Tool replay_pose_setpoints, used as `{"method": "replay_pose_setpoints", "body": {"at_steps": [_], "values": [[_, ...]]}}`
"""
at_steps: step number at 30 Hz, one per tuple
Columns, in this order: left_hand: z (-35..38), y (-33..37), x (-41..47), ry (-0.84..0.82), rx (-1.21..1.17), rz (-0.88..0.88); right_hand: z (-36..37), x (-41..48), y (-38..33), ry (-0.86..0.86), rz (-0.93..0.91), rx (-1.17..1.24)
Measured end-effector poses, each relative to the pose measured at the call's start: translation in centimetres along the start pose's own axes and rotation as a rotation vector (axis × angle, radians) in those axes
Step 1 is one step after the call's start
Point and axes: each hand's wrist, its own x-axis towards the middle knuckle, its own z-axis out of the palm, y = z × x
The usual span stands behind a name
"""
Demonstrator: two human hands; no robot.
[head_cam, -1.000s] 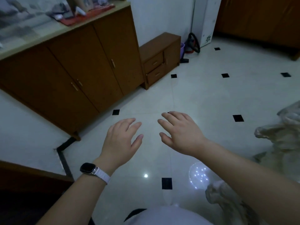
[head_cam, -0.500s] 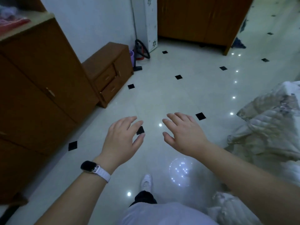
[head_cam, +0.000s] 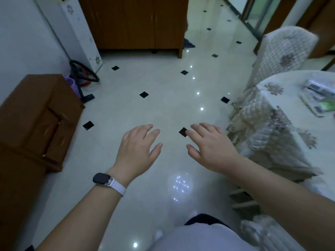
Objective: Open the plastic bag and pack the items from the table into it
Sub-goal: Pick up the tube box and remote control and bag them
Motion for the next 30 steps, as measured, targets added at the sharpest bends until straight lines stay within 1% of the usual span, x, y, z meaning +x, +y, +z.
{"method": "replay_pose_setpoints", "body": {"at_steps": [7,11,13,19,24,30], "values": [[6.4,-0.4,10.7,-0.067,-0.033,0.118,3.6,5.1,7.6,0.022,0.154,0.008],[9.2,0.0,18.1,-0.095,-0.017,0.193,5.6,9.0,13.8,-0.005,0.283,0.053],[9.7,0.4,22.4,-0.086,-0.01,0.233,5.5,11.5,17.3,0.01,0.333,0.078],[11.6,2.3,34.6,-0.022,0.005,0.315,4.4,18.0,26.6,0.072,0.334,0.026],[14.1,2.8,41.7,-0.021,-0.019,0.365,4.8,20.4,31.0,0.107,0.383,0.018],[18.5,2.1,49.4,-0.049,-0.077,0.435,6.7,24.2,35.5,0.04,0.481,0.005]]}}
